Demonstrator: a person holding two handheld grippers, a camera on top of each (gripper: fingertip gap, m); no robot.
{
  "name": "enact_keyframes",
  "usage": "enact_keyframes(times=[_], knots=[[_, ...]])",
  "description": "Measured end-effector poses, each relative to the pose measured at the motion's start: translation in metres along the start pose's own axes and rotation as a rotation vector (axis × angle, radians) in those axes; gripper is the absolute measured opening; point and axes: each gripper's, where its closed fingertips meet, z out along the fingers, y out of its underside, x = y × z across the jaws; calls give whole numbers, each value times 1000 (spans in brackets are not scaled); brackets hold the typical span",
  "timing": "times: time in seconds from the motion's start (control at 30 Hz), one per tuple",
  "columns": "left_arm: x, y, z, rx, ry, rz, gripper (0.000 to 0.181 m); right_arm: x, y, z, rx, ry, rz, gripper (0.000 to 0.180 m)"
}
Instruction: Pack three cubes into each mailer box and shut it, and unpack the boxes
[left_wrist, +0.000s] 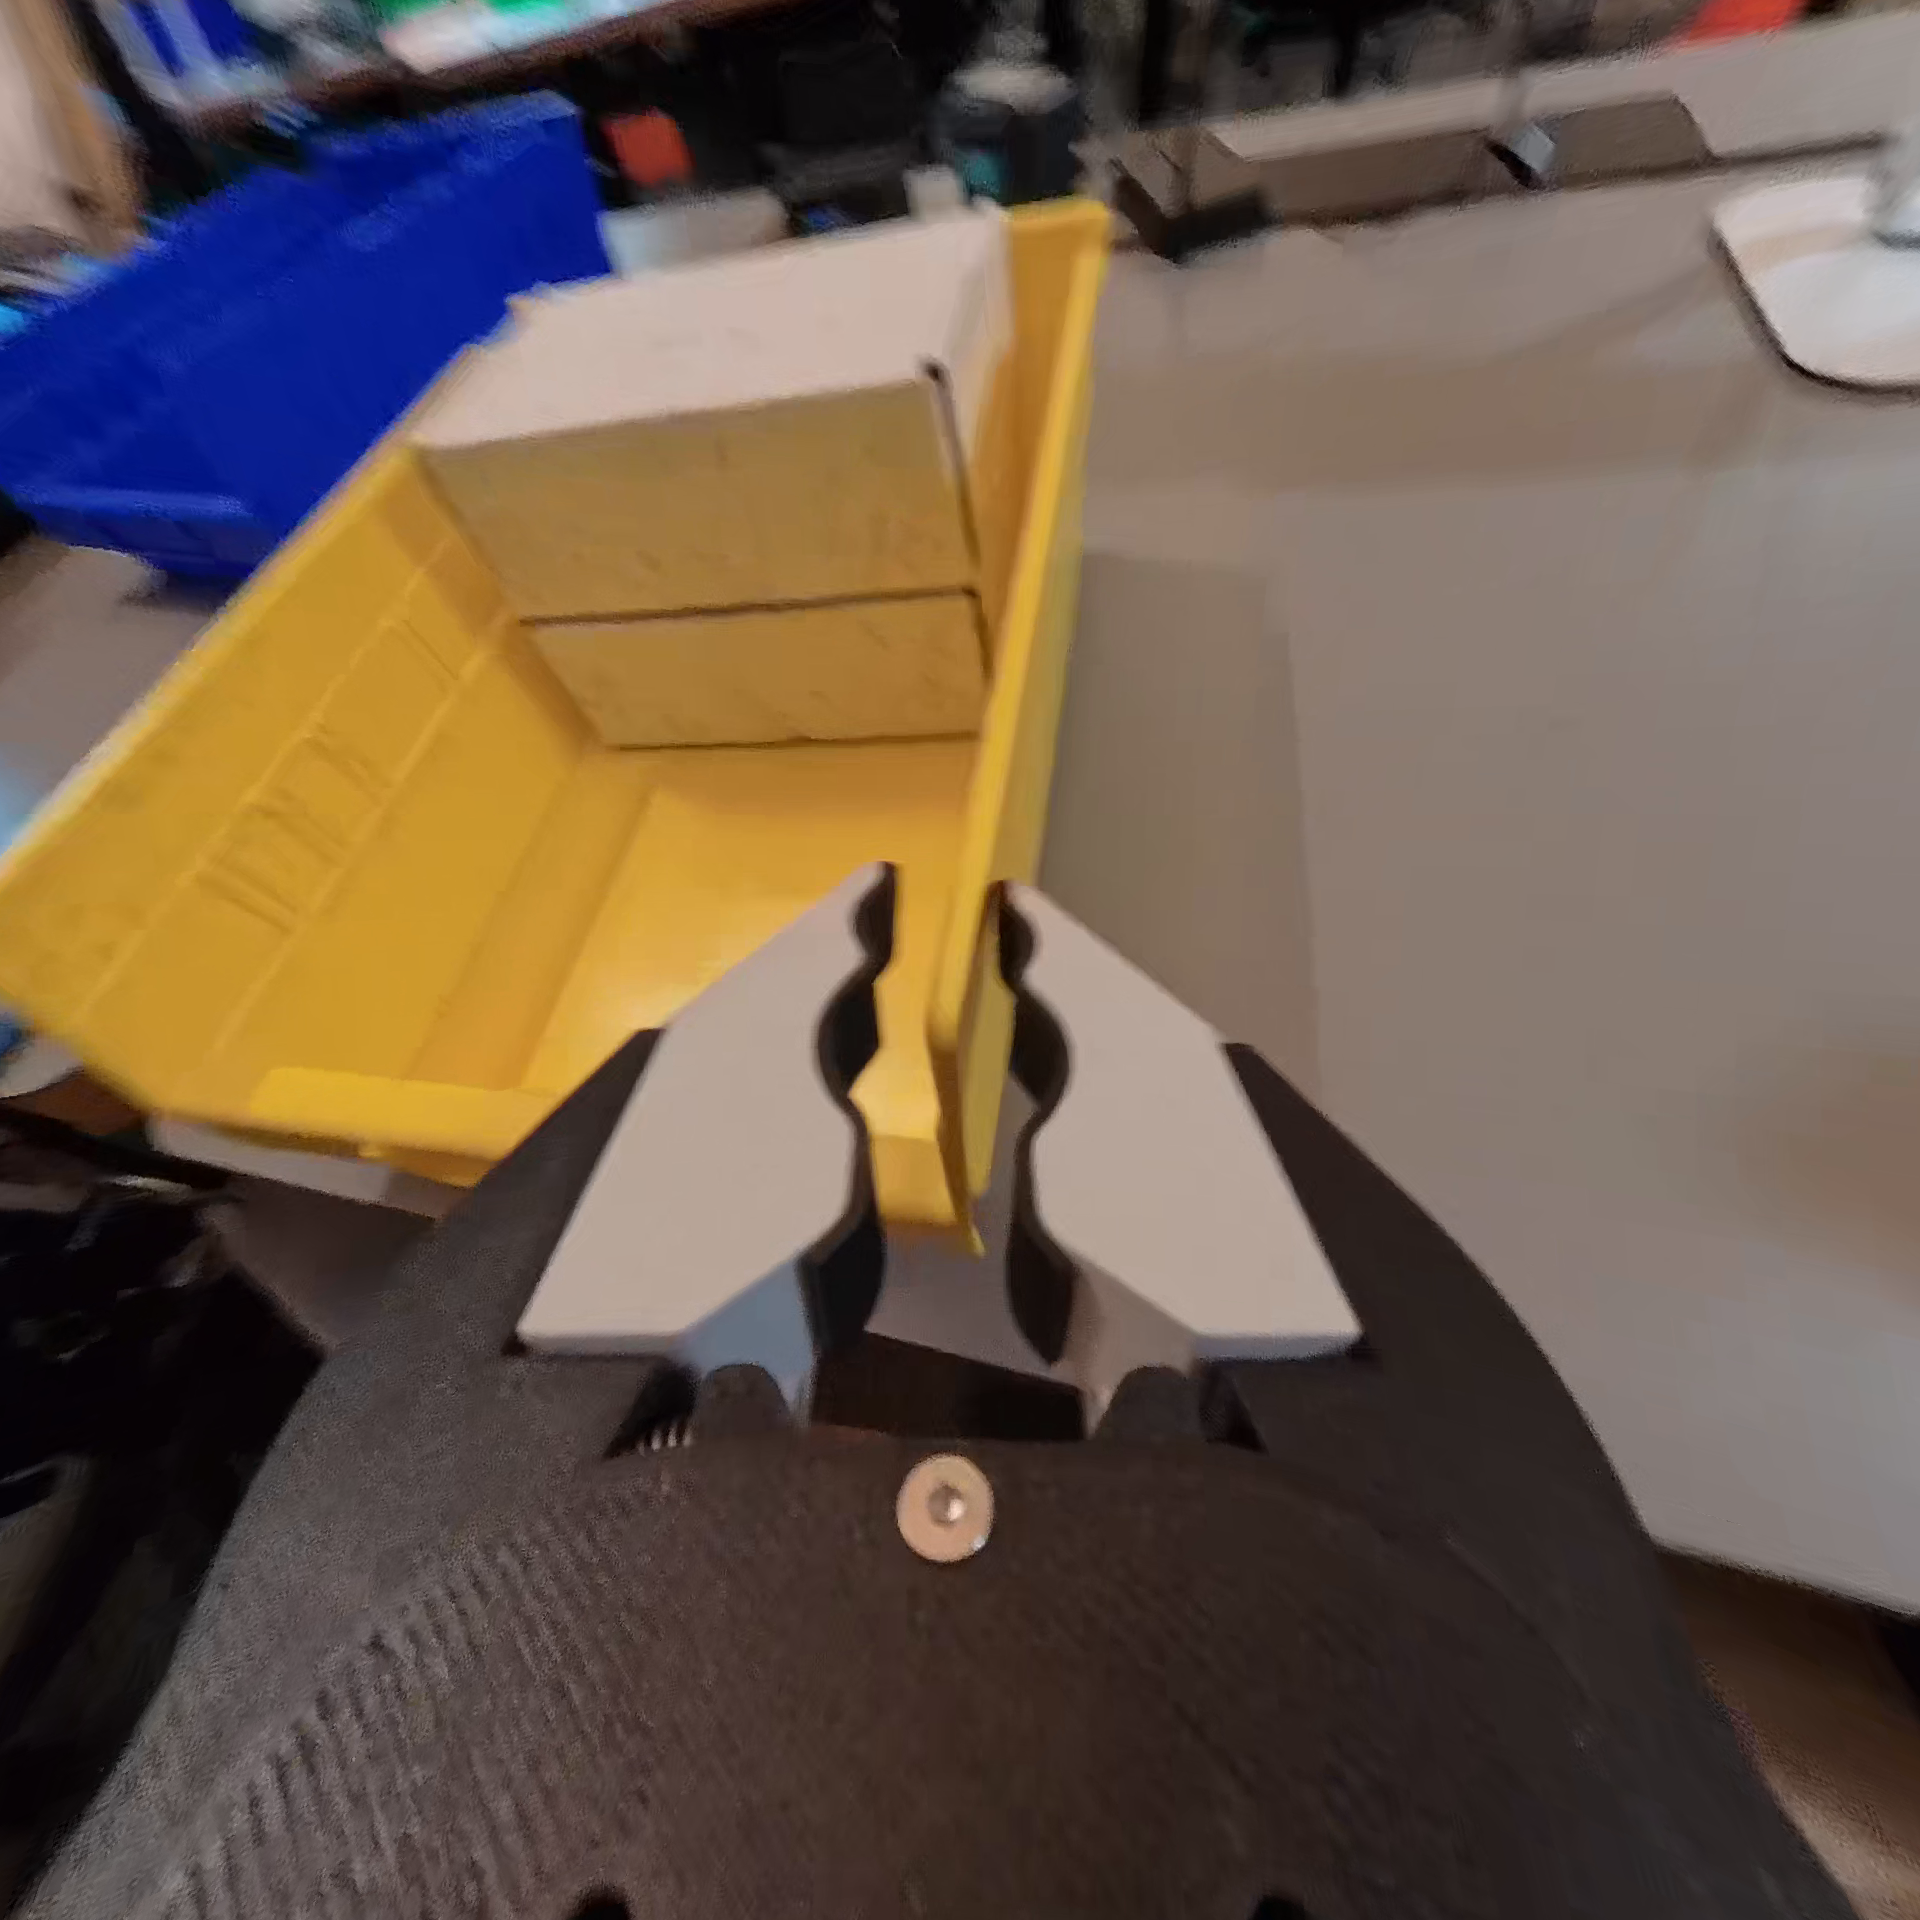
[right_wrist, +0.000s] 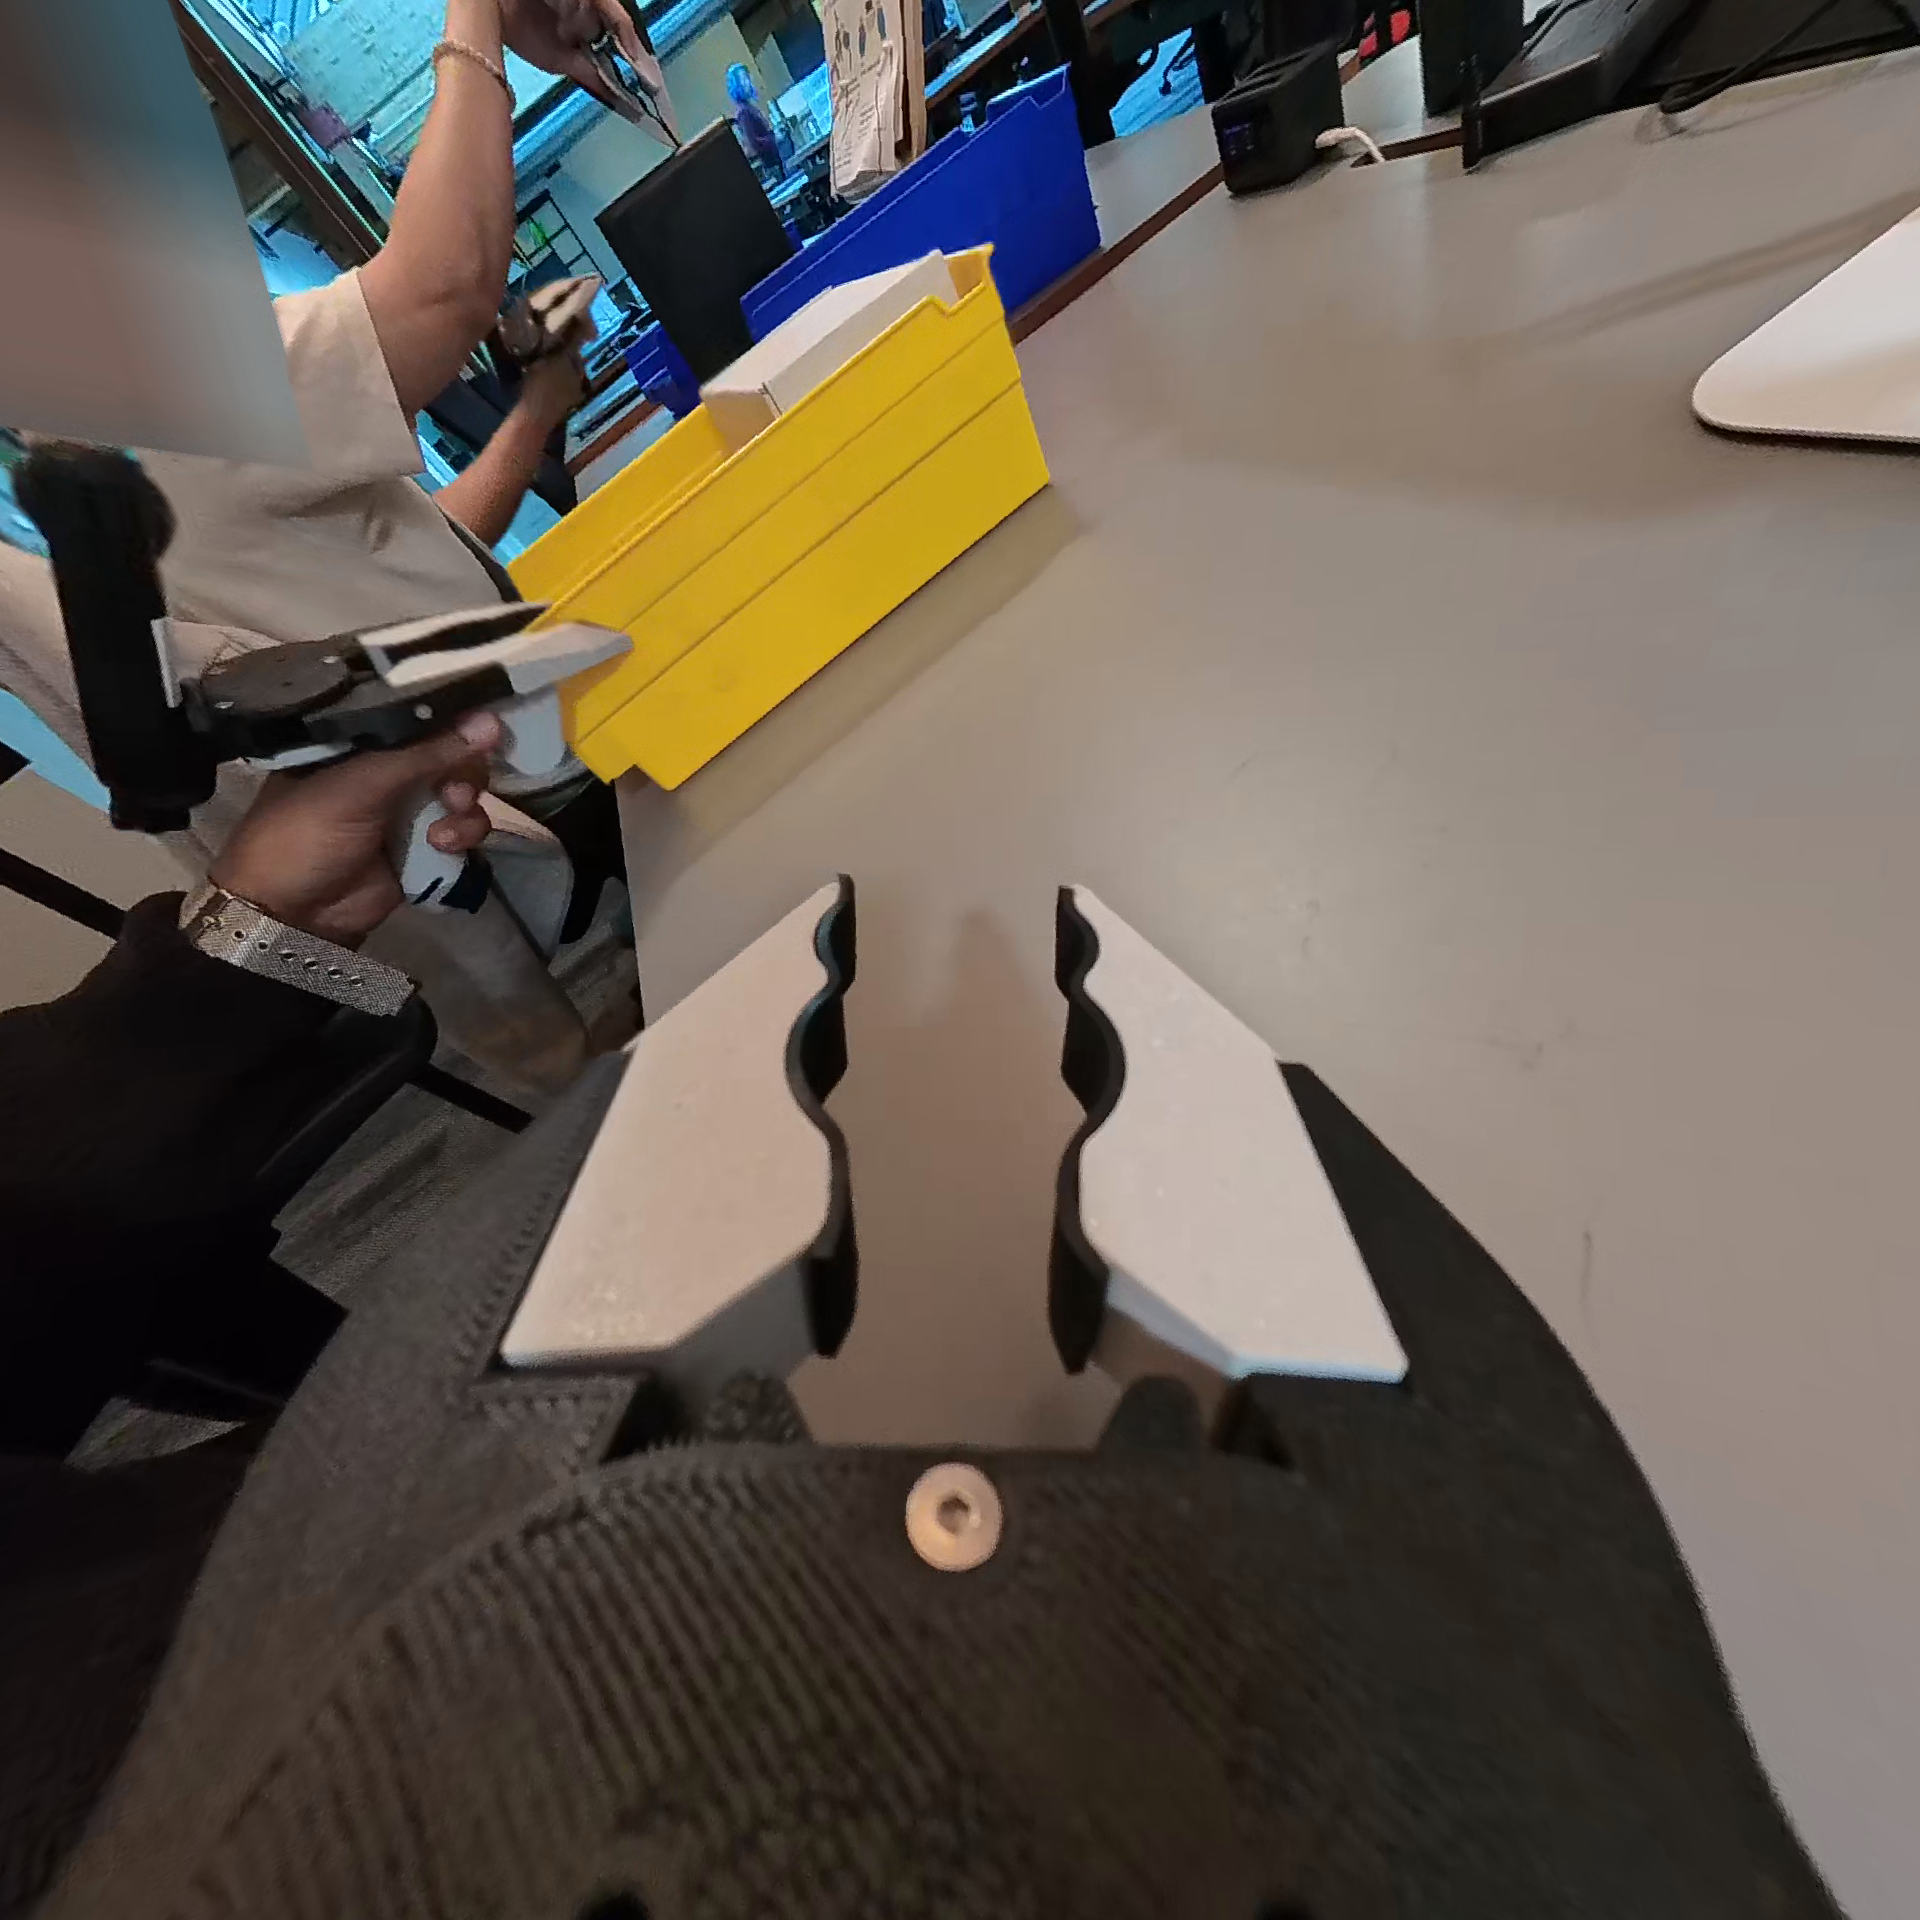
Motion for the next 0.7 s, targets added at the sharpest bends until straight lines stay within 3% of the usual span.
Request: enact_keyframes(times=[0.03, 0.13, 0.23, 0.4, 0.5, 0.57, 0.7], knots=[[-8, -9, -4, 49, -60, 9, 35, 1, 0, 0, -1, 4, 0, 38], [-22, -41, -23, 195, -154, 32, 71, 4, 1, -1, 0, 12, 6, 38], [-35, -62, -31, 208, -109, -37, 81, 7, 1, -2, 5, 24, 15, 37], [-36, -82, 14, 10, 185, -169, 125, 5, 1, -5, 14, 15, 35, 37], [-60, -82, 60, -108, 118, -54, 144, 4, 1, -7, 15, 24, 18, 37], [-75, -78, 85, -213, 60, 30, 145, 5, 2, -10, 15, 39, 8, 36], [-71, -87, 111, -305, 128, 36, 148, 8, 3, -15, 22, 58, 13, 36]])
